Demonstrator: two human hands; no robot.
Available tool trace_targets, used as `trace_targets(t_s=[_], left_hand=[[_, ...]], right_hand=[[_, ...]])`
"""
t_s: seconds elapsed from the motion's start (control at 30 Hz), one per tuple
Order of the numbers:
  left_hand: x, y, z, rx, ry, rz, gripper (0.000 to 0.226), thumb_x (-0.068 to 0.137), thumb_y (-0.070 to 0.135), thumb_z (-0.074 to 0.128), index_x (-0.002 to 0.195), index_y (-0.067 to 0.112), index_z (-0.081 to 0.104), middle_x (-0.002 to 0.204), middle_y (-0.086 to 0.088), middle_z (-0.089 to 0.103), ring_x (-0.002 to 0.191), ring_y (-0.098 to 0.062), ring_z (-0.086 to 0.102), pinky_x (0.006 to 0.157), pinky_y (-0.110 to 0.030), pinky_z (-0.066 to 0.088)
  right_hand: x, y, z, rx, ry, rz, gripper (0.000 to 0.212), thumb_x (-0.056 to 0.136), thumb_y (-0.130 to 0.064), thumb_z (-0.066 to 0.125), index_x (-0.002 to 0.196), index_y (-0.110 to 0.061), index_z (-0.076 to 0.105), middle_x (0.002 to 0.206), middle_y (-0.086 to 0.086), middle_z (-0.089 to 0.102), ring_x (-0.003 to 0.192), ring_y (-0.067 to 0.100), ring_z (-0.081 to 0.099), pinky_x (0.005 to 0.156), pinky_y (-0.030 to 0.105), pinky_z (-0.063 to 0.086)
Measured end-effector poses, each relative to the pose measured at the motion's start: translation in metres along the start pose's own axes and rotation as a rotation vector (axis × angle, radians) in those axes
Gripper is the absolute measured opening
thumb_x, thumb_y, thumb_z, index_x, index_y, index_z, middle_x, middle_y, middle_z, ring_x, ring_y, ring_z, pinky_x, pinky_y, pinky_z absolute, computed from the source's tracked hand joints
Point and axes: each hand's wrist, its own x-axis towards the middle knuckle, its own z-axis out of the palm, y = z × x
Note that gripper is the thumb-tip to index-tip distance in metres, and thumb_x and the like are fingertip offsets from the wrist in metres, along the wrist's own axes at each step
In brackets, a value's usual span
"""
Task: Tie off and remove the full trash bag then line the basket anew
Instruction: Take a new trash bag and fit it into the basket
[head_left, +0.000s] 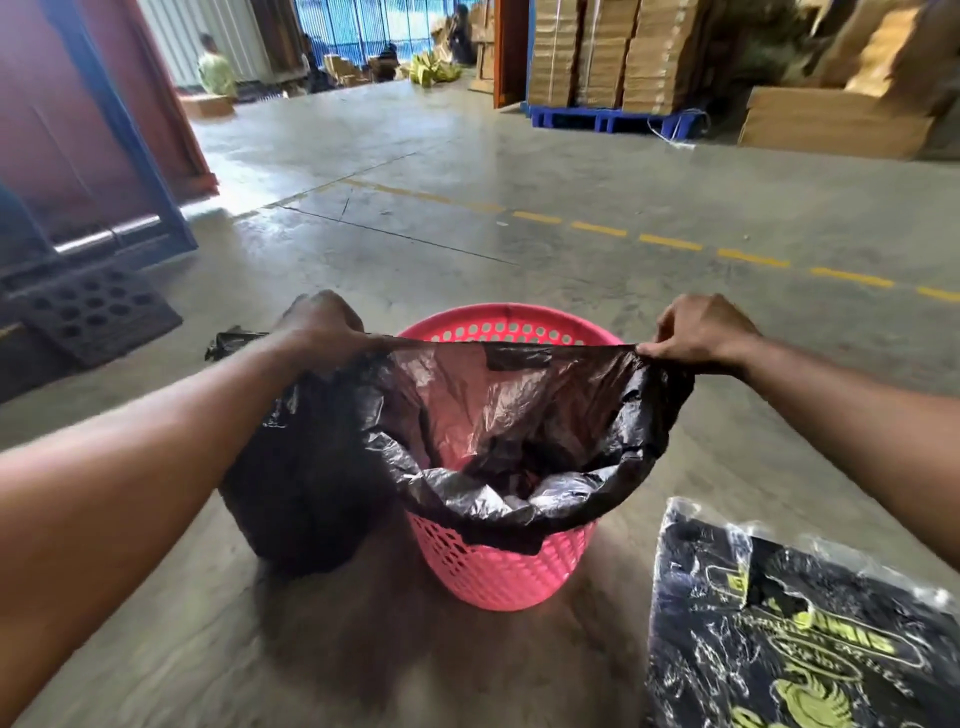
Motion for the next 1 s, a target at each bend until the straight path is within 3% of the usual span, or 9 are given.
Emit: trace_targets(t_s=[0.07, 0.13, 0.23, 0.43, 0.53, 0.63, 0.73, 0.87, 1.0], left_hand=[[0.002, -0.001, 0.01, -0.044, 0.179, 0.026, 0.071, 0.044, 0.084, 0.076, 0.067, 0.016, 0.071, 0.07, -0.001, 0.069, 0.07, -0.02, 0.064, 0.067, -0.029, 0.047], [0.007, -0.006, 0.022, -0.139, 0.278, 0.065, 0.048, 0.061, 0.058, 0.087, 0.079, 0.018, 0.066, 0.092, -0.003, 0.07, 0.084, -0.021, 0.067, 0.074, -0.028, 0.046], [0.013, -0.012, 0.032, -0.318, 0.196, 0.251, 0.019, 0.076, 0.034, 0.068, 0.094, 0.029, 0.066, 0.118, -0.006, 0.057, 0.107, -0.021, 0.068, 0.087, -0.033, 0.054], [0.022, -0.005, 0.037, -0.006, 0.002, 0.459, 0.041, 0.061, 0.067, 0.078, 0.096, 0.045, 0.075, 0.122, 0.003, 0.054, 0.117, -0.014, 0.055, 0.11, -0.035, 0.04], [0.028, 0.004, 0.043, -0.034, 0.062, 0.47, 0.016, 0.072, 0.044, 0.085, 0.083, 0.039, 0.074, 0.111, 0.0, 0.064, 0.101, -0.02, 0.067, 0.1, -0.041, 0.053], [0.033, 0.011, 0.046, -0.149, 0.149, 0.358, 0.021, 0.083, 0.044, 0.078, 0.087, 0.024, 0.073, 0.094, -0.002, 0.074, 0.079, -0.014, 0.07, 0.083, -0.036, 0.057], [0.04, 0.012, 0.05, -0.235, 0.209, 0.287, 0.024, 0.086, 0.046, 0.073, 0.085, 0.023, 0.069, 0.079, 0.007, 0.074, 0.074, -0.013, 0.071, 0.071, -0.03, 0.053], [0.045, 0.016, 0.053, -0.316, 0.249, 0.298, 0.024, 0.086, 0.045, 0.073, 0.082, 0.023, 0.067, 0.075, 0.003, 0.072, 0.072, -0.021, 0.069, 0.075, -0.036, 0.057], [0.046, 0.016, 0.057, -0.398, 0.14, 0.297, 0.023, 0.087, 0.04, 0.075, 0.077, 0.021, 0.066, 0.06, 0.005, 0.065, 0.053, -0.011, 0.053, 0.061, -0.027, 0.044]], right_hand=[[-0.001, -0.014, 0.007, -0.007, 0.115, -0.034, 0.018, 0.069, -0.031, 0.076, 0.072, -0.019, 0.064, 0.087, 0.01, 0.074, 0.084, 0.031, 0.069, 0.068, 0.03, 0.047], [0.001, -0.022, 0.015, 0.145, 0.172, -0.078, 0.018, 0.069, -0.023, 0.073, 0.08, -0.02, 0.059, 0.089, 0.009, 0.069, 0.085, 0.031, 0.066, 0.07, 0.03, 0.044], [0.0, -0.026, 0.023, 0.402, 0.177, -0.18, 0.021, 0.078, -0.024, 0.072, 0.097, -0.02, 0.064, 0.106, 0.009, 0.065, 0.093, 0.025, 0.065, 0.079, 0.028, 0.045], [0.002, -0.032, 0.041, 0.176, -0.02, -0.333, 0.037, 0.073, -0.046, 0.083, 0.107, -0.034, 0.072, 0.122, 0.002, 0.048, 0.112, 0.012, 0.049, 0.101, 0.025, 0.036], [0.013, -0.033, 0.043, 0.231, 0.06, -0.323, 0.018, 0.074, -0.033, 0.085, 0.089, -0.026, 0.079, 0.118, 0.004, 0.06, 0.112, 0.02, 0.061, 0.099, 0.026, 0.042], [0.02, -0.031, 0.043, 0.338, 0.159, -0.23, 0.014, 0.078, -0.036, 0.082, 0.082, -0.024, 0.076, 0.098, 0.004, 0.07, 0.094, 0.025, 0.07, 0.084, 0.03, 0.051], [0.026, -0.032, 0.045, 0.398, 0.277, -0.166, 0.018, 0.082, -0.038, 0.077, 0.081, -0.021, 0.072, 0.081, 0.003, 0.07, 0.085, 0.023, 0.069, 0.072, 0.025, 0.044], [0.034, -0.032, 0.047, 0.425, 0.341, -0.156, 0.018, 0.084, -0.037, 0.075, 0.076, -0.022, 0.068, 0.075, 0.001, 0.07, 0.076, 0.021, 0.069, 0.069, 0.025, 0.045], [0.037, -0.029, 0.048, 0.425, 0.334, -0.149, 0.021, 0.082, -0.037, 0.078, 0.071, -0.025, 0.065, 0.072, 0.001, 0.07, 0.07, 0.017, 0.067, 0.067, 0.023, 0.043]])
